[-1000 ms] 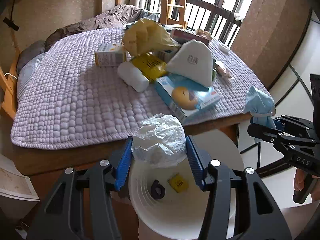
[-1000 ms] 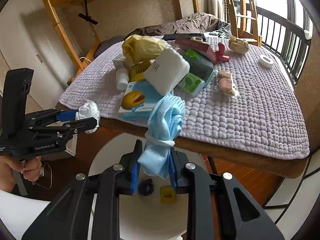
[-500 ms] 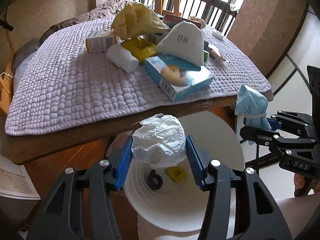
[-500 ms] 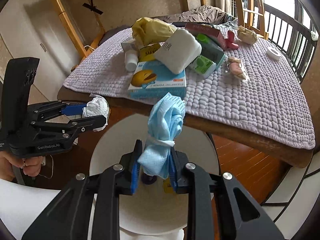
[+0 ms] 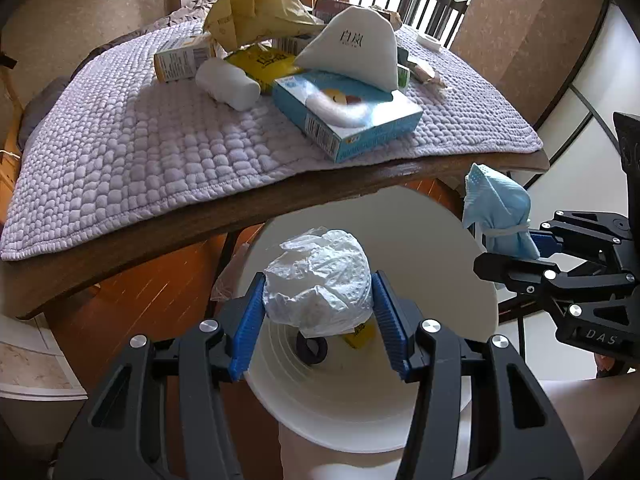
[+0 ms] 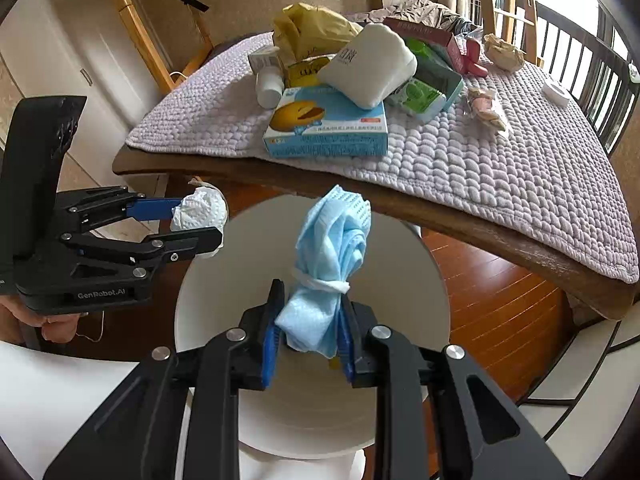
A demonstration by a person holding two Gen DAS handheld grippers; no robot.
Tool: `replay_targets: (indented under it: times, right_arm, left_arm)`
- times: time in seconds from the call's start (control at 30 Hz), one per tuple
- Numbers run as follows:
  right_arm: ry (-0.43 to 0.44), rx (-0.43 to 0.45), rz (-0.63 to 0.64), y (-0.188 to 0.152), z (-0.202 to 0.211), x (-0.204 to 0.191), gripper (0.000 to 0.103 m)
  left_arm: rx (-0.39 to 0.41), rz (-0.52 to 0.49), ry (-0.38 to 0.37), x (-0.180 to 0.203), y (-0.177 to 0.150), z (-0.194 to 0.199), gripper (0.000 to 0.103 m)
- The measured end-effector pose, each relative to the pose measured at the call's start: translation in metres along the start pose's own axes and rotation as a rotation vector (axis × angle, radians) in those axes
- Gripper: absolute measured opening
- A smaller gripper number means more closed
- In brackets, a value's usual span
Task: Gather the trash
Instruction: 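Carry the white tissue and blue mask with both tools over the bin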
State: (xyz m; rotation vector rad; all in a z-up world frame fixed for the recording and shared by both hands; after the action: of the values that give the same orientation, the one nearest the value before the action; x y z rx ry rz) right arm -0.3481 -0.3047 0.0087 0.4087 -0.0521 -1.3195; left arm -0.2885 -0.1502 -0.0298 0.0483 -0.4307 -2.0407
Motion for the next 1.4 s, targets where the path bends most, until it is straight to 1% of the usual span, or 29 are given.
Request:
replay_targets:
  times: [0.63, 0.87, 1.03, 1.4]
  right_arm:
    - [-0.002, -0.068, -0.011, -0.01, -0.028, 0.005, 0.025]
    - [-0.004, -0.091, -0.01, -0.006, -0.044, 0.003, 0.025]
    - [-0.006, -0.104, -0.013, -0.004, -0.051, 0.004, 0.025]
    - [-0.005, -0.125, -0.023, -0.003, -0.066, 0.003, 0.025]
  left_arm:
    - [-0.082, -0.023, 0.006, 0.008, 0.002, -0.036, 0.054]
    - [-0.105, -0.029, 0.014, 0.013, 0.004, -0.051, 0.054]
    - [-0.118, -0.042, 0.027, 0.017, -0.006, -0.058, 0.054]
    - [-0.143, -0.05, 0.045, 0.025, -0.006, -0.074, 0.054]
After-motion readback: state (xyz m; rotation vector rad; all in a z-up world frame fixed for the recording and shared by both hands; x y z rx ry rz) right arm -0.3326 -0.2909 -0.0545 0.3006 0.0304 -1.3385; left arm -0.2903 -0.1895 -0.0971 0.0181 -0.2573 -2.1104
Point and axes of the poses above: each gripper's, at about its wrist camera, not at the fingertips, and z roughly against the way its jaws point, x to its right, y to its top, the point moved 1 cm from there along -z, roughly the way its jaws point, and after that the axes turned 10 degrees about -x, right-handed, at the moved point
